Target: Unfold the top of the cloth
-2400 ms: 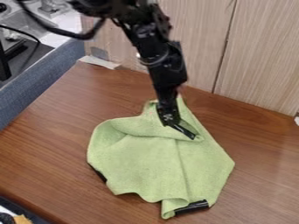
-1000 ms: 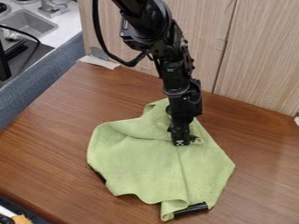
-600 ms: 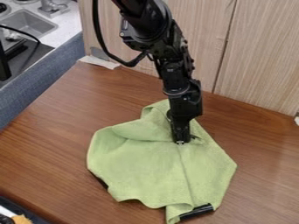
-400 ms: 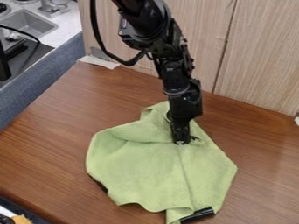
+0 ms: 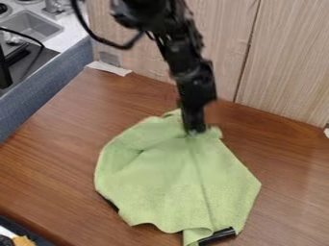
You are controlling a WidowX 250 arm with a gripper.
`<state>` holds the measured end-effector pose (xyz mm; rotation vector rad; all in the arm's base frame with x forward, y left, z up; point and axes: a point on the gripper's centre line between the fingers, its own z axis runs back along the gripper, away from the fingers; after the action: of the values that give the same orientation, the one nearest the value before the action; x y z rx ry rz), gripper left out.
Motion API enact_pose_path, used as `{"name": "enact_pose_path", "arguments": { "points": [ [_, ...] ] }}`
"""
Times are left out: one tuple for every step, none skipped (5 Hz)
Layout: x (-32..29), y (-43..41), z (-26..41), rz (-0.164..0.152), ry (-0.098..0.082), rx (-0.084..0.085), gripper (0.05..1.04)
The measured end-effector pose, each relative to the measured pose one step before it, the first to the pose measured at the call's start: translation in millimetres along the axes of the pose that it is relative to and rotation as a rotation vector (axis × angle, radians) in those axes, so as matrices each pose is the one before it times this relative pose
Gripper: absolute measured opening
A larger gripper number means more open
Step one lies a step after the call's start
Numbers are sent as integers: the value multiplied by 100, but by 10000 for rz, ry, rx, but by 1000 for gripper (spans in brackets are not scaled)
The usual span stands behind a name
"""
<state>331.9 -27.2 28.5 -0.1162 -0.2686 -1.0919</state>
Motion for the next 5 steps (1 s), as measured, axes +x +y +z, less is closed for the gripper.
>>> {"name": "enact_pose_path", "arguments": {
  "points": [
    [-2282,1844,2098,1004,-255,525,85],
    [-3570,2245,1297,1316,18,625,85],
    [-3414,1817,625,1126,215,461,85],
    [-1914,1460,196,560,142,366,85],
    [-2873,977,-2288,657,584,-115,85]
  ]
}}
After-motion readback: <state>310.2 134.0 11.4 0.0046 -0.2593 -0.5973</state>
